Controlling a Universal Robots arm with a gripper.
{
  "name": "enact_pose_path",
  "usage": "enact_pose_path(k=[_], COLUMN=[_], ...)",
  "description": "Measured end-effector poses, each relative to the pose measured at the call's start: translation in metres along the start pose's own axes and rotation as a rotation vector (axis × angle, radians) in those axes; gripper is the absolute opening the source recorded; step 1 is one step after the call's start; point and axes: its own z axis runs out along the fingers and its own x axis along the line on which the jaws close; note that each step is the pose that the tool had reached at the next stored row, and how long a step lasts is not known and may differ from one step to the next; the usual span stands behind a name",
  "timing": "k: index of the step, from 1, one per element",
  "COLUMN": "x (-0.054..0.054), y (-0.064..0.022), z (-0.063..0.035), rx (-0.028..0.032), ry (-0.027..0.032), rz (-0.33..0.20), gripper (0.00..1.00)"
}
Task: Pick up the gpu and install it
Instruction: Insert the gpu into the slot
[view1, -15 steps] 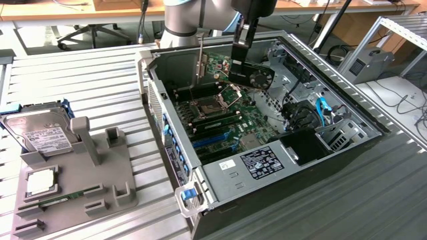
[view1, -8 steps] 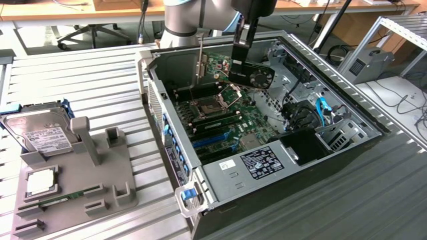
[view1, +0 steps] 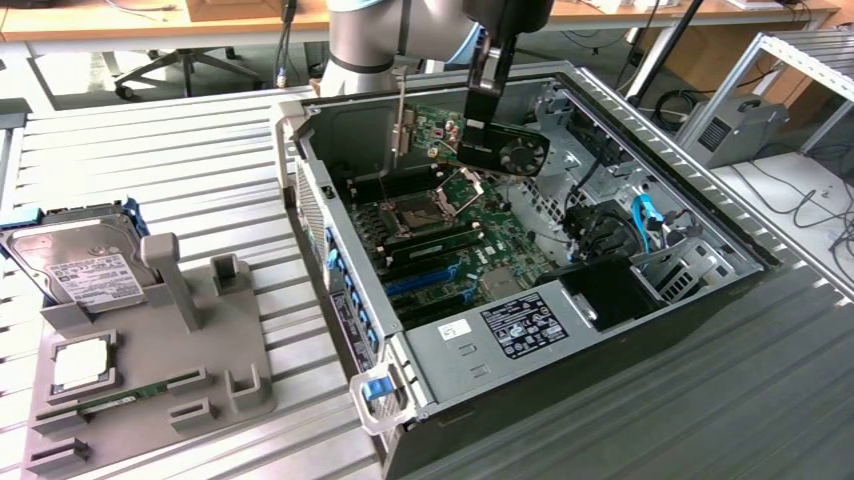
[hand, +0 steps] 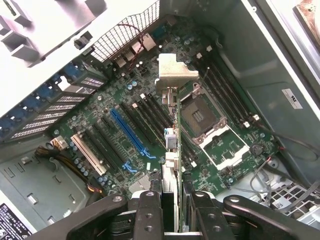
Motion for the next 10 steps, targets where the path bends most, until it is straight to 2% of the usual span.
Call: enact_pose_path(k=[10], x=[-0.0002], y=[0.0001], z=[-0.0006], rx=[0.0000], ry=[-0.0009], rz=[-0.029], gripper=[0.27])
